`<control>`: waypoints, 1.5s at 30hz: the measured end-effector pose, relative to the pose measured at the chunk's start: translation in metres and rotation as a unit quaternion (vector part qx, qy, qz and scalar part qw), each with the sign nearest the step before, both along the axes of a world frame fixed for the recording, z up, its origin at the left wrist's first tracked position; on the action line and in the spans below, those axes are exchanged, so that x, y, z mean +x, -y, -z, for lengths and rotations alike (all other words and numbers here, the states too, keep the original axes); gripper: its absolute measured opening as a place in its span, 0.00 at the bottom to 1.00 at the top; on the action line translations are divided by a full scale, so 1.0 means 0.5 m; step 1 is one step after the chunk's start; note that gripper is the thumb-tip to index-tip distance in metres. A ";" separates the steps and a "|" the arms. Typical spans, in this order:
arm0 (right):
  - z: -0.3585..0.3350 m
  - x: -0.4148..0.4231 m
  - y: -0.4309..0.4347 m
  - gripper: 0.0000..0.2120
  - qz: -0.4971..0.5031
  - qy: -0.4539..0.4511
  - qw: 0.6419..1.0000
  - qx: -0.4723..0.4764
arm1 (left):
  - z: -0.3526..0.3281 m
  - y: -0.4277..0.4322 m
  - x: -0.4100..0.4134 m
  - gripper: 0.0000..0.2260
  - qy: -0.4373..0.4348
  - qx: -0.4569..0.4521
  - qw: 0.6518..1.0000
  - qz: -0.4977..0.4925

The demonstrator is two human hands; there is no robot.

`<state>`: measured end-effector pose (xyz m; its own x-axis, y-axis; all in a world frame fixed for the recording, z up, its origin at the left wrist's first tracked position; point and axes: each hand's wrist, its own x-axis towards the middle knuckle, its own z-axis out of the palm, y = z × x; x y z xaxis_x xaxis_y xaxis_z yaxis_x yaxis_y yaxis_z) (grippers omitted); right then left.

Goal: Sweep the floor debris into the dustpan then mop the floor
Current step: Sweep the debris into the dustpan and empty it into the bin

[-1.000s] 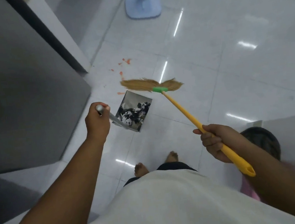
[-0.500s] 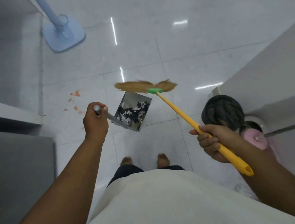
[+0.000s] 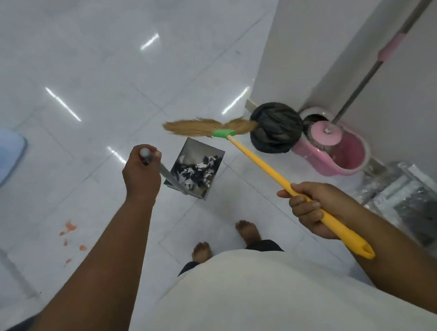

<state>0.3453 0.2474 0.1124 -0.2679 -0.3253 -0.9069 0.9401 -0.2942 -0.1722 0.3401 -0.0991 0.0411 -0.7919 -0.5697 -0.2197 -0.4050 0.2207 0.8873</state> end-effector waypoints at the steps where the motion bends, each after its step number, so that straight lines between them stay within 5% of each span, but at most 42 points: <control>1: -0.003 0.014 -0.004 0.11 0.022 -0.001 1.000 0.000 | -0.002 -0.002 -0.016 0.02 0.001 -0.002 1.000 0.022; 12: -0.029 0.142 -0.053 0.11 0.200 -0.022 0.979 -0.010 | -0.071 -0.071 -0.165 0.07 -0.040 -0.027 0.982 0.183; 26: -0.047 0.117 -0.227 0.11 0.248 -0.032 0.968 -0.031 | -0.161 -0.272 -0.321 0.08 -0.104 -0.089 0.955 0.263; 45: -0.034 0.109 -0.262 0.11 0.340 -0.020 0.940 -0.012 | -0.108 -0.440 -0.370 0.03 -0.175 -0.214 0.818 0.505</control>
<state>0.3997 0.3785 0.1294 -0.4543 -0.0862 -0.8867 0.5260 -0.8292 -0.1889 0.1550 0.1207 0.0952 -0.8784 0.4472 0.1688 0.4365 0.6065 0.6646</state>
